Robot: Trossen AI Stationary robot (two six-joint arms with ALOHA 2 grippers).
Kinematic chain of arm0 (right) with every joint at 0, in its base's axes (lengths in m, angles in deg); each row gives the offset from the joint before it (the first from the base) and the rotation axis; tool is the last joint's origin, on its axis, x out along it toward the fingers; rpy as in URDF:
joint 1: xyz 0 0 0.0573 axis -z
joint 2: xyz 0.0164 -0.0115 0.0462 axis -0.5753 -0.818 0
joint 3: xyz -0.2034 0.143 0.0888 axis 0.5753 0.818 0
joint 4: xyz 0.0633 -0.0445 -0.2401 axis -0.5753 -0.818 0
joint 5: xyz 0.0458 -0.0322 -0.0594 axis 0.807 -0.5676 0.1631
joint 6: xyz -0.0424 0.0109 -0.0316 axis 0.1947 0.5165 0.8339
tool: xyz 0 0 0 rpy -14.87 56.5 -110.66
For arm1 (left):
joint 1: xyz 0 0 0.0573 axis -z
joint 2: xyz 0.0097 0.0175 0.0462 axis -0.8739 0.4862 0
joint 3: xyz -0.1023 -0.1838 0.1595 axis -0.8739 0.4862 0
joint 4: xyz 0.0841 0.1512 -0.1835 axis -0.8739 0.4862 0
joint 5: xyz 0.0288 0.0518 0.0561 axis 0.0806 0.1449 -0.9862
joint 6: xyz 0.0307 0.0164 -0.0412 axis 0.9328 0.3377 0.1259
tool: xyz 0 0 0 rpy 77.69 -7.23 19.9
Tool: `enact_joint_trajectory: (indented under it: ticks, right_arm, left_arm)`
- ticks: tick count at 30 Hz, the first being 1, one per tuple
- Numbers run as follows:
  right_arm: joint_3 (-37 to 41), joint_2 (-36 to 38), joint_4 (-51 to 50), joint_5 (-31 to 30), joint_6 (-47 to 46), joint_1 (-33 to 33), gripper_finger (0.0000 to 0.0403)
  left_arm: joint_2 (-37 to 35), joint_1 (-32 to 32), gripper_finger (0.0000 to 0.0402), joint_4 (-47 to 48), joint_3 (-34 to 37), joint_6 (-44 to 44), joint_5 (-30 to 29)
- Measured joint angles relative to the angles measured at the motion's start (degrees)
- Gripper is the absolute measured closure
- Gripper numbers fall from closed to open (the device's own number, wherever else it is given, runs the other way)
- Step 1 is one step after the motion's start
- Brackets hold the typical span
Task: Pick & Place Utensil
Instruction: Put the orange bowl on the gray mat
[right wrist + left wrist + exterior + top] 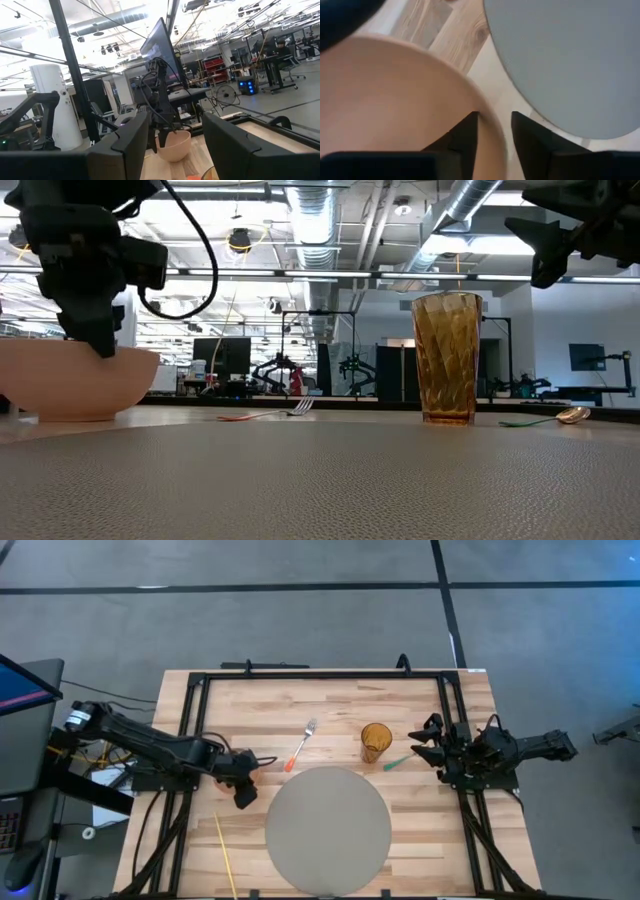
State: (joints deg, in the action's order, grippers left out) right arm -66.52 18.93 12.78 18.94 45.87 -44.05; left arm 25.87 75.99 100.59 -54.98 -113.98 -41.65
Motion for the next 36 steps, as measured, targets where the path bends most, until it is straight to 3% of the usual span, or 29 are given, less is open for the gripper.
enact_joint_trajectory:
  ticks: [6, 12, 19, 25, 36]
  right_arm:
    - [0.0, 0.0, 0.0, 0.0, 0.0, 0.0, 0.0221]
    - [0.0, 0.0, 0.1, -0.1, 0.0, 0.0, 0.0221]
    - [0.0, 0.0, 0.5, -0.2, 0.2, 0.0, 0.0221]
    - [0.0, 0.0, 0.5, -0.2, 0.0, 0.0, 0.0221]
    - [0.0, 0.0, 0.9, -0.2, 0.0, 0.0, 0.0221]
  left_arm:
    - [0.7, 0.0, 0.0383, -0.6, -0.5, 0.8, -1.1]
    - [-0.3, 3.1, 0.0382, -1.2, -7.8, 6.1, 0.7]
    - [4.3, 9.4, 0.0384, -2.9, -16.7, 27.5, 1.1]
    - [11.6, 11.6, 0.0390, -5.7, -19.6, 45.0, 0.8]
    - [29.9, 12.4, 0.0391, -9.3, -32.9, 53.1, 4.6]
